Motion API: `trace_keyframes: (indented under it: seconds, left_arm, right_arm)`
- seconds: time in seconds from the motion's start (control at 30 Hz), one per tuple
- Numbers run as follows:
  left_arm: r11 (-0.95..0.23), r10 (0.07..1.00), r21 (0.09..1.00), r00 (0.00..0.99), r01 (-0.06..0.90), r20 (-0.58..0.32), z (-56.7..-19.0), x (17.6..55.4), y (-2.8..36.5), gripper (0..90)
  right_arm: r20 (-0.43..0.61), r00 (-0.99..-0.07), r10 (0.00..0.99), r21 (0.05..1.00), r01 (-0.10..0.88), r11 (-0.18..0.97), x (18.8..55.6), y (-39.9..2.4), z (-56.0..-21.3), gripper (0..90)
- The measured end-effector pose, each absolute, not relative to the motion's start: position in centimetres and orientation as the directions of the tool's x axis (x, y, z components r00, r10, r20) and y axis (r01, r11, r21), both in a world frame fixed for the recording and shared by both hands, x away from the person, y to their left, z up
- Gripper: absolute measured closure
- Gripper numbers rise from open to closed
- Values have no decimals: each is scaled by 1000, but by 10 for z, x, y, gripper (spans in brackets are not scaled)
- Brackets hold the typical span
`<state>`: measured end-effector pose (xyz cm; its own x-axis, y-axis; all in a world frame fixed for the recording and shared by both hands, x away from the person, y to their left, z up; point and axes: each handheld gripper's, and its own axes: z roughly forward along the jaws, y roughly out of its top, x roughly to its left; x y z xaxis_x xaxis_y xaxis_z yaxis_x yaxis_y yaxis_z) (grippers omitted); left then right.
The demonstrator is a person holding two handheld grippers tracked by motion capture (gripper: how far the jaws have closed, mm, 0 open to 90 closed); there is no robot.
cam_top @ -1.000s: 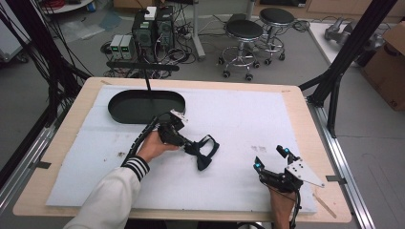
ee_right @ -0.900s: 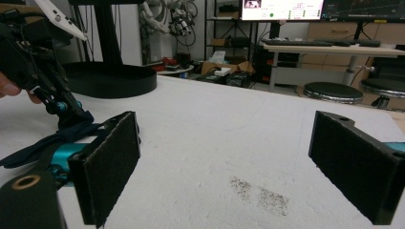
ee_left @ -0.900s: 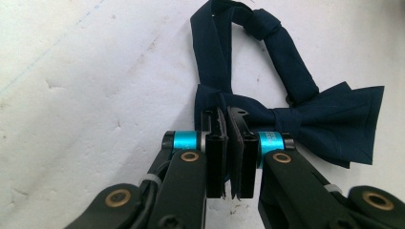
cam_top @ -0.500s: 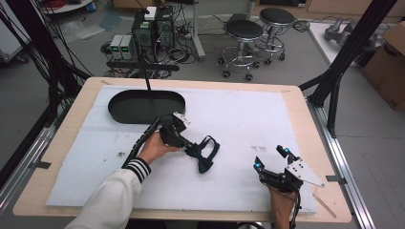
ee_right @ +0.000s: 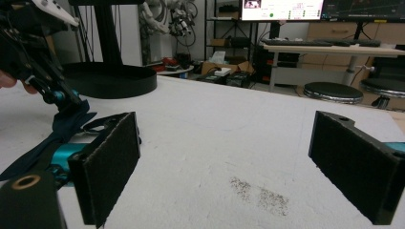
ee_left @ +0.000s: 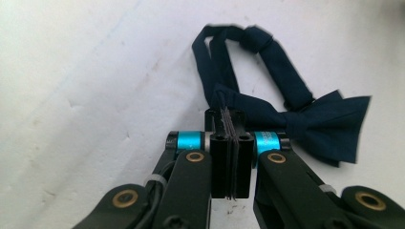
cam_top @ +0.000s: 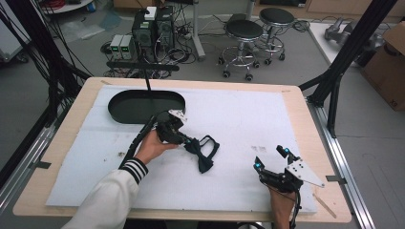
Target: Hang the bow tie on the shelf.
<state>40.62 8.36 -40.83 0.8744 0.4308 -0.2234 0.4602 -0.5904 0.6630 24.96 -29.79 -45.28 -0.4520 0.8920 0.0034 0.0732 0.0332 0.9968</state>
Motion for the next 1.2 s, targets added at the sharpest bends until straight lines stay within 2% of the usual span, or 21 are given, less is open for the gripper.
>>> trace_keyframes:
  seconds: [0.47, 1.2]
  left_arm:
    - [-500, 438, 797, 893, 338, -103, -373, 390, 98, 889]
    - [-345, 539, 903, 842, 255, -31, -331, 383, 137, 889]
  right_arm:
    - [3, -452, 892, 997, 74, 35, 249, -298, -453, 94]
    - [0, -450, 893, 997, 74, 37, 249, -297, -453, 93]
